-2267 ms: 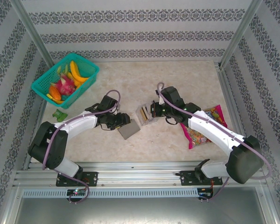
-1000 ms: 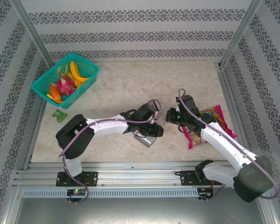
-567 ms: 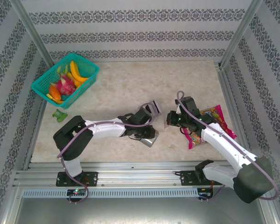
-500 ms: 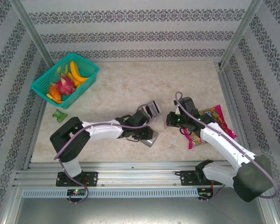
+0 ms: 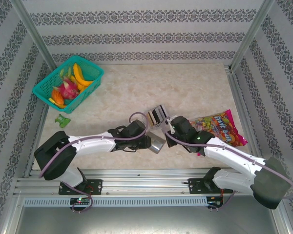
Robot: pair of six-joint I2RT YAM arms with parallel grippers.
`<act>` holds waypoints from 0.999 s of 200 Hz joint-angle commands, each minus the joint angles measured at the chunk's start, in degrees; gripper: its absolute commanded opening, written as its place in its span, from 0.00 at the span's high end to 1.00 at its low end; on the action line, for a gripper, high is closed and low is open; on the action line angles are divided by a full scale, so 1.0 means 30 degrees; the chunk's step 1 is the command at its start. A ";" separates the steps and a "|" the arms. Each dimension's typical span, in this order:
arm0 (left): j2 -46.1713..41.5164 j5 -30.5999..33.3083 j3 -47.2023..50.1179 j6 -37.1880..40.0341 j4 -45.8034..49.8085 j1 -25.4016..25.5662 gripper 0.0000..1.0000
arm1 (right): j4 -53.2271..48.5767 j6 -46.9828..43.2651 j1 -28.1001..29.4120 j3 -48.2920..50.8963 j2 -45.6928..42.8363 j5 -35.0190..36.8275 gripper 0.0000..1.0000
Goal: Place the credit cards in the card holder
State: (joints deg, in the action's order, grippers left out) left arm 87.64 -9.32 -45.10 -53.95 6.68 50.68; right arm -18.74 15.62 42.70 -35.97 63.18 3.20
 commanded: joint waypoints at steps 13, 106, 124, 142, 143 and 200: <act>-0.1007 0.0660 0.1063 -0.3959 0.0297 0.0143 0.49 | 0.0211 -0.1027 0.0929 -0.0514 0.1731 0.1284 1.00; -0.1298 -0.0405 0.3372 -0.7117 -0.2782 -0.0719 0.47 | -0.1955 0.0183 0.0977 -0.2501 0.4229 -0.3743 1.00; -0.1473 0.0050 0.3379 -0.7211 -0.2130 -0.0807 0.49 | -0.2335 -0.0116 0.0976 -0.2906 0.3865 -0.4919 1.00; -0.1715 0.0345 0.3272 -0.7021 -0.1588 -0.0976 0.51 | -0.2541 -0.0665 0.0929 -0.3113 0.3624 -0.3071 1.00; -0.1723 0.0349 0.3250 -0.7013 -0.1570 -0.0980 0.51 | -0.2541 -0.0709 0.0907 -0.3121 0.3617 -0.2963 1.00; -0.2358 0.0871 0.3396 -0.7121 -0.0962 -0.1130 0.55 | -0.3100 -0.1987 0.0036 -0.4329 0.5697 -0.2381 1.00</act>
State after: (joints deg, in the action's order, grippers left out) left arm 82.06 -8.29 -35.38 -74.06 1.61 48.23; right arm -26.41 11.46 43.77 -47.18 78.24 -3.81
